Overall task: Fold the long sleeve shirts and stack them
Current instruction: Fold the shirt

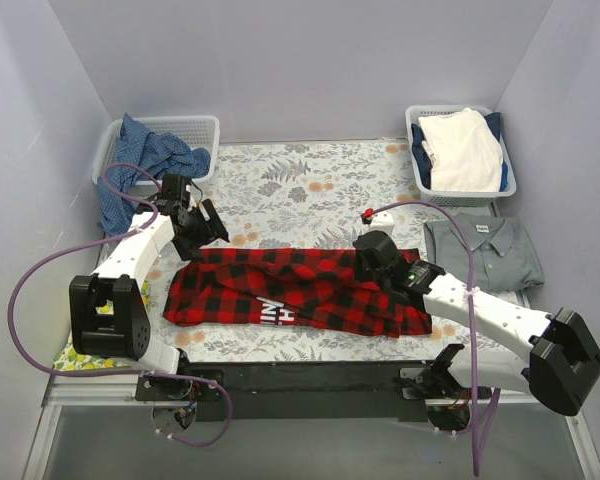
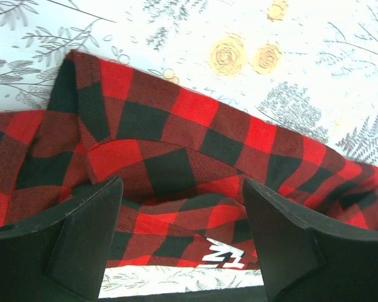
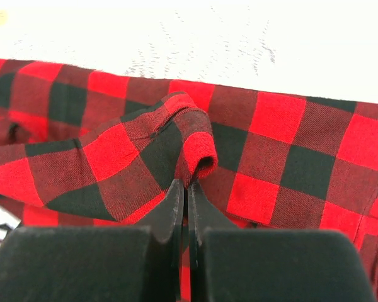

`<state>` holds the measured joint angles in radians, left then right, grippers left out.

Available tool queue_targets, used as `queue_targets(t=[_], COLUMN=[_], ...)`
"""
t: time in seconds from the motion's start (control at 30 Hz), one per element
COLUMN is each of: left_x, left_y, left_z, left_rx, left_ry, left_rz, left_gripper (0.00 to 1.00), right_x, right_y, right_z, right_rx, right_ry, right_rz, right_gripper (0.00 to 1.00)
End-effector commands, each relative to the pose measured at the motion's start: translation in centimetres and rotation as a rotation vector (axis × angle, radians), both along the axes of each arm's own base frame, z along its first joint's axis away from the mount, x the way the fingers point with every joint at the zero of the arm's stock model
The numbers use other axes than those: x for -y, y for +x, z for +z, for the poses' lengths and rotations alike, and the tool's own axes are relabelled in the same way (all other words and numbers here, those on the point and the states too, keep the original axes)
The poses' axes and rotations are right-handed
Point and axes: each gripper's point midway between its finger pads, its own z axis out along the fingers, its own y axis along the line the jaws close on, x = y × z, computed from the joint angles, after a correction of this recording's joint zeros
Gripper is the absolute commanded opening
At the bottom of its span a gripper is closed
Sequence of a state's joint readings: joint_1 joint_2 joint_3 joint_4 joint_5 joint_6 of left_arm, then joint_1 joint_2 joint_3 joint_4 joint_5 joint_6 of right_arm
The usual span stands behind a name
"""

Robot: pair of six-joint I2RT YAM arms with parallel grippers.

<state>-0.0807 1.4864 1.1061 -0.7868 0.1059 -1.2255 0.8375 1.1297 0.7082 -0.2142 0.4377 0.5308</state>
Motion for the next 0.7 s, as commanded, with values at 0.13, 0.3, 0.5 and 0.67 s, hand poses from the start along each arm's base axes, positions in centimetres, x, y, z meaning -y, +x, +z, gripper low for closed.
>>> queue_targets(t=[0.13,0.3,0.5,0.67], left_x=[1.7,1.7,3.3,6.8], left_y=[0.1,0.0,-0.1,-0.5], left_z=[1.9,1.1,1.0,2.5], left_rx=[0.052,0.036,0.037,0.077], left_ry=[-0.084,-0.086,-0.158,-0.299], left_rz=[-0.091,-0.092,-0.147,-0.268], left_gripper=[0.76,0.76,0.75,0.73], right_x=[1.7,4.4,6.3,5.3], right_y=[0.8,-0.3,0.4,1.3], right_z=[-0.4,-0.2,1.5,-2.4], right_rx=[-0.073,-0.046,0.045,-0.172], right_ry=[-0.013,0.002,0.03,0.046], right_rz=[-0.224,-0.307,-0.326,-0.199], right_gripper=[0.43,0.57,0.58,0.62])
